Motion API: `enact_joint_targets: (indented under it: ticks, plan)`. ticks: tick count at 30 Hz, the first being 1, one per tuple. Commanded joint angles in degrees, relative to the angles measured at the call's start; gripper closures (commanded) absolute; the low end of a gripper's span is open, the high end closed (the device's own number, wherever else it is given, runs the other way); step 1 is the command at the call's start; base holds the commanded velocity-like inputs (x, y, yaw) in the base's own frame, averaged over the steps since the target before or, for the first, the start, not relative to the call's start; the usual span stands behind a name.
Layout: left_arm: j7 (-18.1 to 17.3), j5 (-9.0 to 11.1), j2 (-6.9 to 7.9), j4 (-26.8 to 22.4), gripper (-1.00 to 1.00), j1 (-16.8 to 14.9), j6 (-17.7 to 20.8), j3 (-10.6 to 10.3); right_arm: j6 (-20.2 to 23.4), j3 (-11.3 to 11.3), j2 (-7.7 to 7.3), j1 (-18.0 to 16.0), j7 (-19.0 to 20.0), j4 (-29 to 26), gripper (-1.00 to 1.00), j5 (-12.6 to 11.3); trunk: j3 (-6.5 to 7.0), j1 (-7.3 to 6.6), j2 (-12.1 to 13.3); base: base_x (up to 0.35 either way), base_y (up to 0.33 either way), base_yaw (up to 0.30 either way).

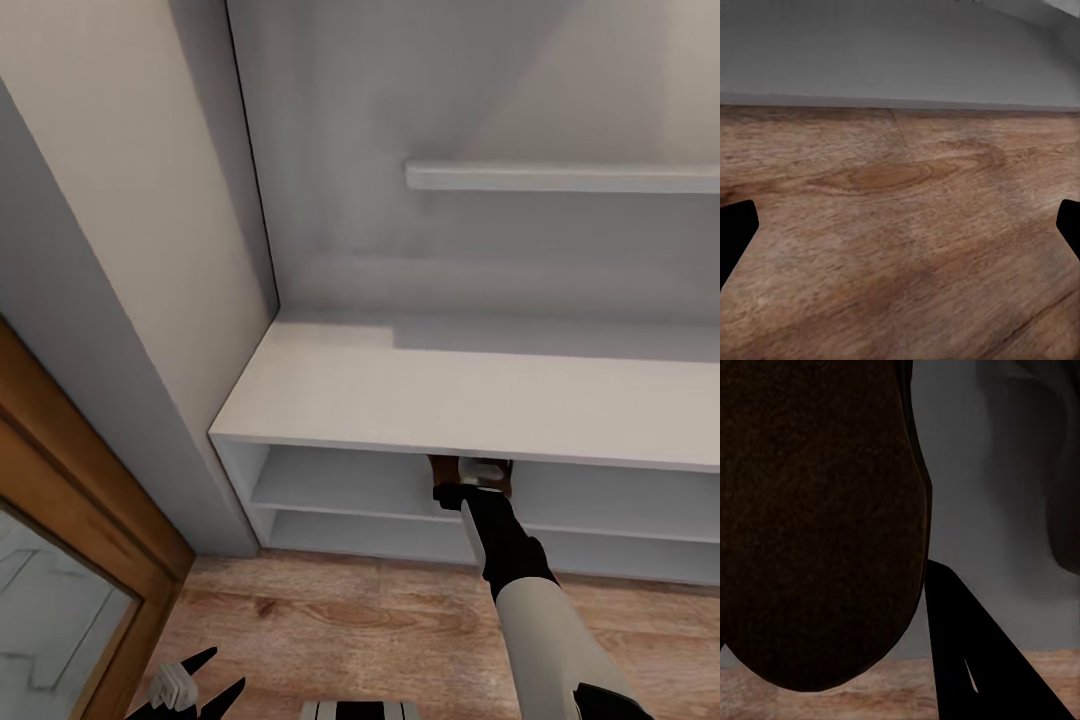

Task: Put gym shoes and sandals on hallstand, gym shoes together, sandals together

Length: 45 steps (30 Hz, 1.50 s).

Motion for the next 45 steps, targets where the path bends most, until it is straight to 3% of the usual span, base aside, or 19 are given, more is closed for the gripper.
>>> enact_joint_targets:
  ticks: [1, 31, 32, 45]
  plan:
    - [-0.2, 0.1, 0.00, 0.1, -1.00, 0.0, -0.3, 0.1, 0.3, -0.2, 0.06, 0.0, -0.2, -0.1, 1.00, 0.0, -0.05, -0.01, 0.0, 0.011, -0.003, 0.000]
    - [-0.2, 0.1, 0.09, 0.1, -1.00, 0.0, -0.2, 0.1, 0.2, -0.3, 0.06, 0.0, -0.1, -0.1, 1.00, 0.0, -0.05, -0.01, 0.0, 0.034, 0.000, 0.000]
    - [-0.2, 0.2, 0.09, 0.1, -1.00, 0.0, -0.2, 0.1, 0.2, -0.3, 0.06, 0.0, -0.1, -0.2, -1.00, 0.0, -0.05, -0.01, 0.0, 0.002, 0.000, 0.000]
    - [-0.2, 0.1, 0.09, 0.1, -1.00, 0.0, -0.3, 0.1, 0.3, -0.3, 0.06, 0.0, -0.1, -0.2, -1.00, 0.0, -0.05, -0.01, 0.0, 0.000, 0.000, 0.000]
